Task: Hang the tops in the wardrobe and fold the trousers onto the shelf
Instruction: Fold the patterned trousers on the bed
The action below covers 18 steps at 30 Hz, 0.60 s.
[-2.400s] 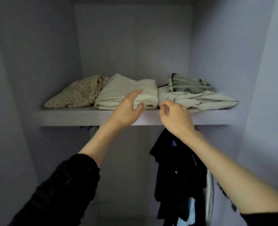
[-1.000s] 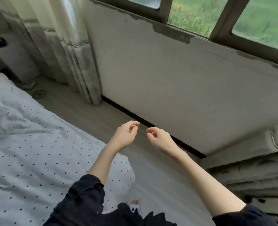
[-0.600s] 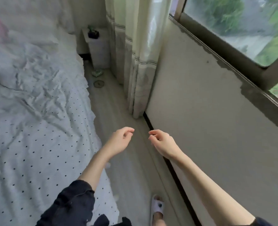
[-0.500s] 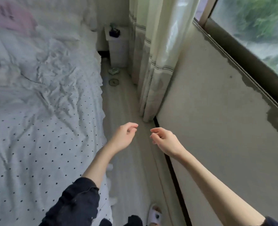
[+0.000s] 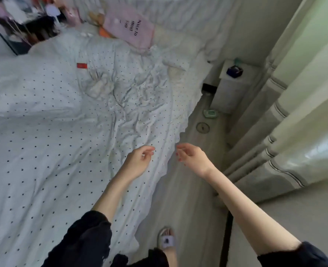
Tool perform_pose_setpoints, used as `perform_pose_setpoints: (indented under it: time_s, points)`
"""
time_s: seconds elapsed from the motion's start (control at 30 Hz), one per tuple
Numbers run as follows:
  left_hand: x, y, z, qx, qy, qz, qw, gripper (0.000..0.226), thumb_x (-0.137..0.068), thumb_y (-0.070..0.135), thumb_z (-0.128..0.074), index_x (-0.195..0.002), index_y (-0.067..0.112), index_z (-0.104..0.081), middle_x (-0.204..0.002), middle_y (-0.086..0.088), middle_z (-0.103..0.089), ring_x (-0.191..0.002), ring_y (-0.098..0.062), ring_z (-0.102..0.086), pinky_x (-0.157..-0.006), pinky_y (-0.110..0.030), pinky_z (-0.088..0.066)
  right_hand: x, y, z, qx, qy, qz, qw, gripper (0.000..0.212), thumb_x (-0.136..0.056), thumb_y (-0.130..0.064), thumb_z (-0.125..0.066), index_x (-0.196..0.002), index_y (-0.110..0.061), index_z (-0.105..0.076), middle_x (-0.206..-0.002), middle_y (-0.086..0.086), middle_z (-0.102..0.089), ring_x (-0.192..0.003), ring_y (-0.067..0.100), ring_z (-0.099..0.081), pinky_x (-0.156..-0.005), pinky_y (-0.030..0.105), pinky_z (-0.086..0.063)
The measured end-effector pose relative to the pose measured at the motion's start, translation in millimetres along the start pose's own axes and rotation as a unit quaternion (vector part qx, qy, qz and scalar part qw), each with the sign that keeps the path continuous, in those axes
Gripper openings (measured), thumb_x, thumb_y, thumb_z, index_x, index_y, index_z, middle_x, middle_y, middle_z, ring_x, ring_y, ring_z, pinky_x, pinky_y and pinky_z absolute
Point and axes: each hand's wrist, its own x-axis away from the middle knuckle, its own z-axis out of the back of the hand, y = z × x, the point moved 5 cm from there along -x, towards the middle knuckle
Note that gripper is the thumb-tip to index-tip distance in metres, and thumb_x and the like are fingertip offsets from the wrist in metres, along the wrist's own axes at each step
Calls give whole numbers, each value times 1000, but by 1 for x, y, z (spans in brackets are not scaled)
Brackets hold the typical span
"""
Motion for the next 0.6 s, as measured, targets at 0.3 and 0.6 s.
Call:
perform_pose_setpoints:
  time_s: [0.3, 0.6]
  points:
    - [-181, 88, 31, 37, 76, -1, 996, 26, -97, 12, -43, -118, 17, -59, -106, 5, -62, -105, -16, -60, -95, -29, -45, -195, -57, 109, 29, -63, 35, 997, 28, -97, -18, -44, -123, -13, -55, -111, 9, -63, -89, 20, -62, -71, 23, -46]
    - [-356, 126, 40, 136, 265, 81, 951, 23, -97, 8, -44, -107, 14, -63, -99, -2, -66, -84, -12, -63, -66, -7, -45, -411, -101, 176, 122, -198, 78, 970, 30, -100, -21, -41, -127, -15, -52, -115, 3, -61, -81, 9, -60, -83, 29, -48]
